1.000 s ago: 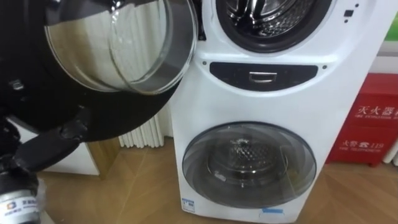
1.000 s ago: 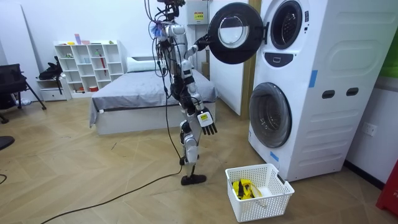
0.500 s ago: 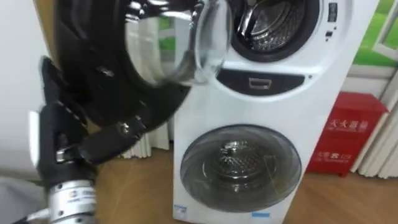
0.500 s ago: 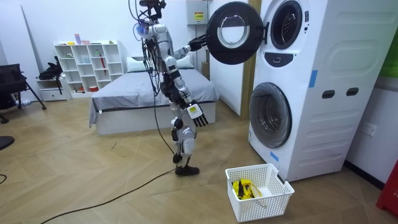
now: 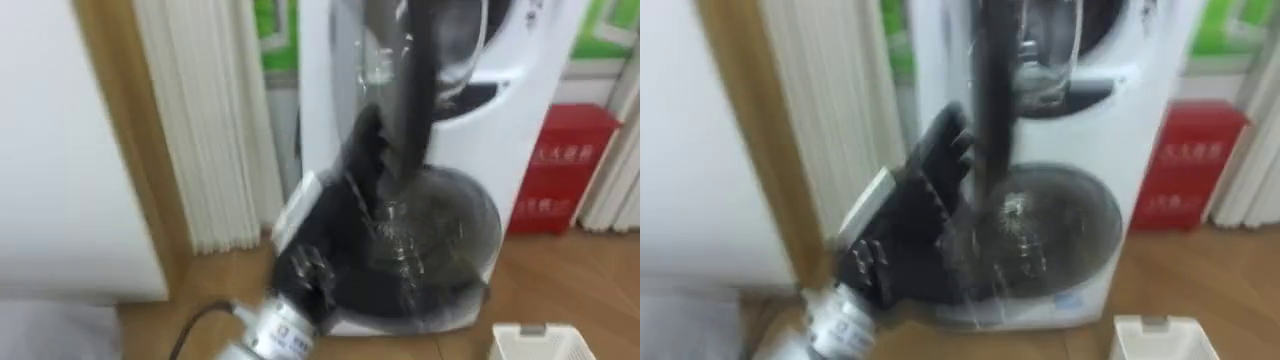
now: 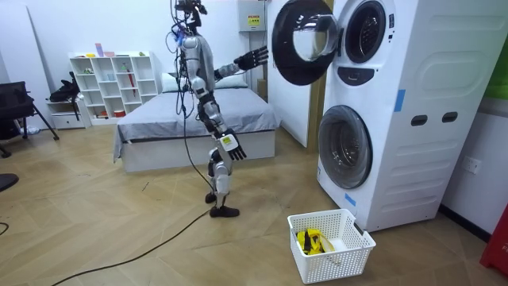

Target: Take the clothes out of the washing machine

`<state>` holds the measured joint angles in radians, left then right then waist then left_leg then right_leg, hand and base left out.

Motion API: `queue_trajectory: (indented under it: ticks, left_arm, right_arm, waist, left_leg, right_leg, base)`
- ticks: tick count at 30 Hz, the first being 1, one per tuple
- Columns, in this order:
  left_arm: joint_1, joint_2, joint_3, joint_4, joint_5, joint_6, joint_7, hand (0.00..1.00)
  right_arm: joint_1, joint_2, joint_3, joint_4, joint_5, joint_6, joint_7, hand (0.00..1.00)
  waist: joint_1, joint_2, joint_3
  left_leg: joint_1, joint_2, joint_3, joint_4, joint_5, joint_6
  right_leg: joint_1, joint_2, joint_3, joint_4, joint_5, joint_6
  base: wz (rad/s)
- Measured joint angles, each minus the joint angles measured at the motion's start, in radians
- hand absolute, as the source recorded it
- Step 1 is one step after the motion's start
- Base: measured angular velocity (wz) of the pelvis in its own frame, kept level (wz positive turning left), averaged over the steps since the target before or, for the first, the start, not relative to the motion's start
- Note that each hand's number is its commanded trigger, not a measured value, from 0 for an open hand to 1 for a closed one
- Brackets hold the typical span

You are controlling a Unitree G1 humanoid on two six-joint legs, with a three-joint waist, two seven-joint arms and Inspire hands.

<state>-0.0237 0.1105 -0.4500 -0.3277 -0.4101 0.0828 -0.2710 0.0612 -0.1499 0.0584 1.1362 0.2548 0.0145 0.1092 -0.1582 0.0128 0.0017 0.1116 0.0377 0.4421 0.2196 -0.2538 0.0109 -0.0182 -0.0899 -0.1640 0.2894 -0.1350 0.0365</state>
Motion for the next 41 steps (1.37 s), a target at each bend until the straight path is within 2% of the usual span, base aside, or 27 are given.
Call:
queue_trajectory:
  ticks: [1, 2, 4, 7, 10, 12, 13, 15, 16, 17, 18, 20, 22, 23, 24, 26, 28, 29, 31, 33, 34, 35, 37, 38, 39, 40, 41]
  left_arm:
    - [-0.001, 0.032, -0.001, 0.004, 0.014, 0.023, -0.029, 0.00]
    - [-0.001, 0.044, -0.004, 0.005, 0.020, 0.031, -0.041, 0.00]
    - [-0.009, 0.063, -0.032, 0.006, 0.027, 0.046, -0.097, 0.00]
    - [-0.023, 0.071, -0.071, 0.006, 0.019, 0.062, -0.146, 0.00]
    - [-0.065, 0.068, -0.093, 0.019, 0.011, 0.069, -0.155, 0.00]
    - [-0.114, 0.064, -0.114, 0.042, 0.011, 0.074, -0.155, 0.00]
    - [-0.142, 0.058, -0.127, 0.063, 0.013, 0.080, -0.155, 0.00]
    - [-0.158, 0.045, -0.140, 0.111, 0.041, 0.082, -0.155, 0.00]
    - [-0.158, 0.036, -0.146, 0.144, 0.076, 0.086, -0.155, 0.00]
    - [-0.158, 0.035, -0.148, 0.162, 0.091, 0.087, -0.154, 0.00]
    - [-0.158, 0.032, -0.151, 0.213, 0.106, 0.088, -0.153, 0.00]
    - [-0.154, 0.031, -0.150, 0.301, 0.112, 0.093, -0.147, 0.00]
    - [-0.126, 0.038, -0.138, 0.393, 0.143, 0.098, -0.123, 0.00]
    - [-0.119, 0.040, -0.132, 0.419, 0.154, 0.100, -0.114, 0.00]
    - [-0.097, 0.040, -0.117, 0.469, 0.183, 0.099, -0.093, 0.00]
    - [-0.054, 0.041, -0.086, 0.559, 0.225, 0.089, -0.047, 0.00]
    - [0.020, 0.045, -0.012, 0.694, 0.262, 0.072, 0.013, 0.00]
    - [0.043, 0.048, 0.010, 0.716, 0.281, 0.071, 0.029, 0.00]
    - [0.112, 0.060, 0.091, 0.843, 0.323, 0.047, 0.082, 0.00]
    - [0.169, 0.064, 0.159, 0.930, 0.350, 0.037, 0.128, 0.00]
    - [0.205, 0.065, 0.219, 0.980, 0.386, 0.017, 0.155, 0.00]
    - [0.217, 0.064, 0.249, 1.010, 0.402, 0.008, 0.169, 0.00]
    - [0.268, 0.063, 0.350, 1.092, 0.422, -0.026, 0.239, 0.00]
    - [0.278, 0.065, 0.370, 1.118, 0.422, -0.041, 0.256, 0.00]
    - [0.295, 0.067, 0.409, 1.175, 0.422, -0.059, 0.293, 0.00]
    - [0.303, 0.073, 0.441, 1.238, 0.410, -0.069, 0.336, 0.00]
    - [0.305, 0.074, 0.450, 1.257, 0.400, -0.073, 0.358, 0.00]
  right_arm:
    - [0.001, 0.006, 0.005, -0.001, -0.007, 0.000, 0.005, 0.00]
    - [0.001, 0.009, 0.007, -0.003, -0.007, 0.000, 0.006, 0.00]
    - [0.001, 0.003, 0.008, -0.022, 0.007, -0.003, 0.010, 0.00]
    - [-0.002, -0.010, 0.009, -0.024, 0.017, -0.004, 0.019, 0.00]
    - [-0.006, -0.014, 0.031, -0.024, 0.028, -0.008, 0.025, 0.00]
    - [-0.014, -0.017, 0.032, -0.021, 0.035, -0.008, 0.025, 0.00]
    - [-0.018, -0.015, 0.039, -0.022, 0.037, -0.008, 0.025, 0.00]
    - [-0.019, -0.010, 0.042, -0.022, 0.036, -0.008, 0.025, 0.00]
    - [-0.019, -0.011, 0.049, -0.022, 0.035, -0.008, 0.023, 0.00]
    - [-0.020, -0.011, 0.049, -0.022, 0.034, -0.008, 0.023, 0.00]
    - [-0.020, -0.010, 0.050, -0.020, 0.030, -0.007, 0.022, 0.00]
    - [-0.026, -0.007, 0.049, -0.015, 0.030, -0.002, 0.014, 0.00]
    - [-0.031, 0.005, 0.047, -0.014, 0.032, 0.002, 0.008, 0.00]
    - [-0.030, 0.007, 0.048, -0.014, 0.032, 0.003, 0.007, 0.00]
    - [-0.028, 0.008, 0.048, -0.015, 0.030, 0.006, 0.006, 0.00]
    - [-0.027, 0.008, 0.048, -0.014, 0.031, 0.008, 0.004, 0.00]
    - [-0.026, 0.018, 0.047, -0.015, 0.028, 0.009, 0.004, 0.00]
    - [-0.027, 0.021, 0.047, -0.017, 0.026, 0.009, 0.005, 0.00]
    - [-0.022, 0.022, 0.049, -0.016, 0.028, 0.009, 0.003, 0.00]
    - [-0.011, 0.022, 0.047, -0.016, 0.035, 0.008, 0.003, 0.00]
    - [-0.008, 0.022, 0.039, -0.017, 0.036, 0.008, 0.003, 0.00]
    - [-0.008, 0.022, 0.035, -0.017, 0.037, 0.008, 0.003, 0.00]
    - [-0.005, 0.021, 0.028, -0.017, 0.061, -0.001, 0.003, 0.00]
    - [-0.001, 0.021, 0.028, -0.017, 0.062, -0.003, 0.003, 0.00]
    - [0.005, 0.021, 0.029, -0.016, 0.064, -0.004, 0.003, 0.00]
    - [0.010, 0.024, 0.032, -0.011, 0.084, -0.005, 0.003, 0.00]
    - [0.019, 0.020, 0.030, -0.006, 0.101, -0.010, 0.002, 0.00]
  waist:
    - [-0.021, 0.000, -0.0009]
    - [-0.033, -0.004, -0.0006]
    - [-0.070, -0.012, 0.0009]
    - [-0.088, -0.011, 0.0074]
    - [-0.099, 0.005, 0.0155]
    - [-0.115, 0.021, 0.0137]
    - [-0.115, 0.025, 0.0147]
    - [-0.115, 0.026, 0.0150]
    - [-0.116, 0.024, 0.0162]
    - [-0.118, 0.030, 0.0138]
    - [-0.117, 0.026, 0.0168]
    - [-0.108, 0.030, 0.0157]
    - [-0.101, 0.019, 0.0232]
    - [-0.095, 0.017, 0.0244]
    - [-0.080, 0.014, 0.0262]
    - [-0.056, 0.010, 0.0244]
    - [-0.023, -0.001, 0.0175]
    - [-0.019, -0.005, 0.0159]
    - [0.018, -0.017, 0.0100]
    - [0.033, -0.026, 0.0042]
    - [0.056, -0.025, 0.0033]
    - [0.060, -0.027, 0.0030]
    - [0.086, -0.026, 0.0032]
    - [0.088, -0.026, 0.0030]
    - [0.088, -0.033, 0.0056]
    - [0.094, -0.069, 0.0235]
    - [0.101, -0.075, 0.0188]
  left_leg:
    - [0.002, 0.000, -0.046, -0.010, -0.003, 0.020]
    - [0.003, 0.004, -0.048, -0.012, 0.000, 0.031]
    - [0.002, 0.010, -0.068, -0.024, 0.001, 0.032]
    - [0.000, 0.016, -0.072, -0.024, 0.001, 0.029]
    - [0.002, 0.014, -0.104, -0.023, 0.001, 0.028]
    - [-0.004, 0.011, -0.110, -0.025, 0.001, 0.028]
    - [-0.003, 0.011, -0.114, -0.029, 0.002, 0.027]
    - [0.008, 0.011, -0.119, -0.038, 0.007, 0.019]
    - [0.008, 0.013, -0.121, -0.040, 0.007, 0.018]
    - [0.008, 0.014, -0.126, -0.041, 0.007, 0.018]
    - [0.009, 0.016, -0.139, -0.043, 0.007, 0.018]
    - [0.022, 0.019, -0.145, -0.054, 0.008, 0.018]
    - [0.022, 0.021, -0.156, -0.056, 0.012, 0.011]
    - [0.022, 0.021, -0.155, -0.057, 0.013, 0.009]
    - [0.024, 0.021, -0.155, -0.058, 0.014, 0.007]
    - [0.026, 0.021, -0.156, -0.058, 0.014, 0.007]
    - [0.028, 0.024, -0.161, -0.058, 0.014, 0.007]
    - [0.029, 0.024, -0.164, -0.058, 0.014, 0.007]
    - [0.040, 0.027, -0.180, -0.054, 0.014, 0.007]
    - [0.057, 0.028, -0.183, -0.051, 0.018, 0.000]
    - [0.074, 0.029, -0.190, -0.059, 0.018, 0.000]
    - [0.080, 0.029, -0.195, -0.060, 0.018, 0.000]
    - [0.093, 0.028, -0.206, -0.059, 0.018, 0.000]
    - [0.094, 0.027, -0.210, -0.056, 0.018, 0.000]
    - [0.087, 0.022, -0.211, -0.027, 0.018, 0.000]
    - [0.032, 0.009, -0.217, 0.078, -0.007, -0.020]
    - [0.007, -0.005, -0.244, 0.052, -0.015, -0.032]
  right_leg:
    - [0.017, 0.023, 0.002, -0.041, 0.014, -0.011]
    - [0.022, 0.032, 0.003, -0.056, 0.019, -0.015]
    - [0.024, 0.048, 0.008, -0.071, 0.021, -0.020]
    - [0.023, 0.059, 0.011, -0.093, 0.020, -0.020]
    - [0.036, 0.066, 0.015, -0.120, 0.020, -0.020]
    - [0.037, 0.070, 0.015, -0.135, 0.020, -0.020]
    - [0.035, 0.072, 0.021, -0.139, 0.020, -0.020]
    - [0.039, 0.075, 0.027, -0.139, 0.020, -0.021]
    - [0.037, 0.074, 0.026, -0.140, 0.020, -0.021]
    - [0.037, 0.075, 0.025, -0.140, 0.020, -0.021]
    - [0.037, 0.078, 0.025, -0.141, 0.020, -0.021]
    - [0.037, 0.089, 0.025, -0.141, 0.020, -0.021]
    - [0.037, 0.095, 0.024, -0.141, 0.020, -0.022]
    - [0.037, 0.096, 0.023, -0.140, 0.020, -0.022]
    - [0.037, 0.098, 0.024, -0.141, 0.020, -0.023]
    - [0.037, 0.102, 0.025, -0.140, 0.019, -0.024]
    - [0.038, 0.106, 0.017, -0.139, 0.016, -0.029]
    - [0.039, 0.107, 0.014, -0.139, 0.015, -0.031]
    - [0.054, 0.105, 0.015, -0.141, 0.014, -0.034]
    - [0.082, 0.106, 0.018, -0.149, 0.013, -0.036]
    - [0.099, 0.110, 0.006, -0.154, 0.013, -0.036]
    - [0.105, 0.110, 0.000, -0.156, 0.013, -0.036]
    - [0.122, 0.109, -0.024, -0.157, 0.013, -0.036]
    - [0.126, 0.107, -0.030, -0.157, 0.013, -0.036]
    - [0.141, 0.089, -0.023, -0.162, 0.014, -0.037]
    - [0.168, 0.049, 0.056, -0.177, 0.014, -0.038]
    - [0.168, 0.037, 0.107, -0.178, 0.014, -0.037]
  base:
    - [-0.93]
    - [-0.52]
    - [-0.21]
    - [-0.08]
    - [-0.14]
    - [-0.02]
    - [-0.17]
    - [-0.29]
    - [-0.24]
    - [-0.14]
    - [-0.10]
    - [-0.08]
    - [0.00]
    - [-0.05]
    - [-0.11]
    - [-0.16]
    - [-0.14]
    - [0.00]
    - [0.09]
    - [0.17]
    - [0.13]
    - [0.11]
    - [0.12]
    - [0.19]
    - [0.38]
    - [0.43]
    - [0.31]
